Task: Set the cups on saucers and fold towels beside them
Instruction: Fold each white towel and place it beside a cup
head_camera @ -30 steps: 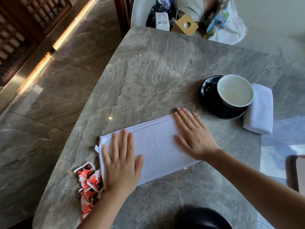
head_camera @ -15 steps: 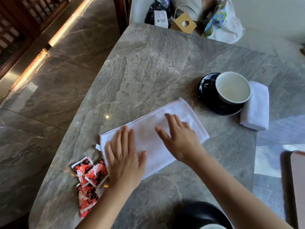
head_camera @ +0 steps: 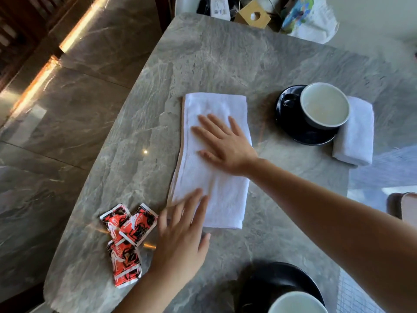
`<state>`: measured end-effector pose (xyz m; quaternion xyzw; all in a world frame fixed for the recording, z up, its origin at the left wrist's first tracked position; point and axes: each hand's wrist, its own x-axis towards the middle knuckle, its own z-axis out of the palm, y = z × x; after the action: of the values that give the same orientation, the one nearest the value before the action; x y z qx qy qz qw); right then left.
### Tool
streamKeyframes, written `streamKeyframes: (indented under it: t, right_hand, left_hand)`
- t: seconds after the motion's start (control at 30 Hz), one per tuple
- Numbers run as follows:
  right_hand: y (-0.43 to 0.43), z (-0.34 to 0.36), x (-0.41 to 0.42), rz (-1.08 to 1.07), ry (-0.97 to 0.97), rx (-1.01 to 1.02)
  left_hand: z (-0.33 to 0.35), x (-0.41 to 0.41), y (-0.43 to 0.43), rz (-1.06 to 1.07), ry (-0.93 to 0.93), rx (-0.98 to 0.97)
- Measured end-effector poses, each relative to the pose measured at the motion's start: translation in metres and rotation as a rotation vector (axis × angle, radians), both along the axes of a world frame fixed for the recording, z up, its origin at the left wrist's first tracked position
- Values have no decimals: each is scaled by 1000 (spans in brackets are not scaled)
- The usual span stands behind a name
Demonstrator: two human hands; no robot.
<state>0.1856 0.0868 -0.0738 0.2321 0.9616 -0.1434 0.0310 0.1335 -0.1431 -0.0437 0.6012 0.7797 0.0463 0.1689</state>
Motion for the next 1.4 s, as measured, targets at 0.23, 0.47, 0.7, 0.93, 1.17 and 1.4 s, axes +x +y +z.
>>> streamKeyframes:
  t: [0.23,0.47,0.7,0.93,1.17,1.4]
  right_hand:
    - [-61,51,26,102,47,-161]
    - [-87,48,81,203,-300,-103]
    - [-76,50,88,218,-213,-188]
    - [-79,46,88,100,-77,-122]
    - [-70,49,90,-224,265,-384]
    - [-61,52,102,-410,523,-483]
  left_hand:
    - [-1,-29,6,-99,-26,76]
    - [-3,-41,4,-164,-78,92]
    - [-1,-38,6,-131,-93,81]
    - [-4,-31,6,-69,-133,58]
    - [-11,-34,11,65,-184,272]
    - [2,-44,11,465,-687,453]
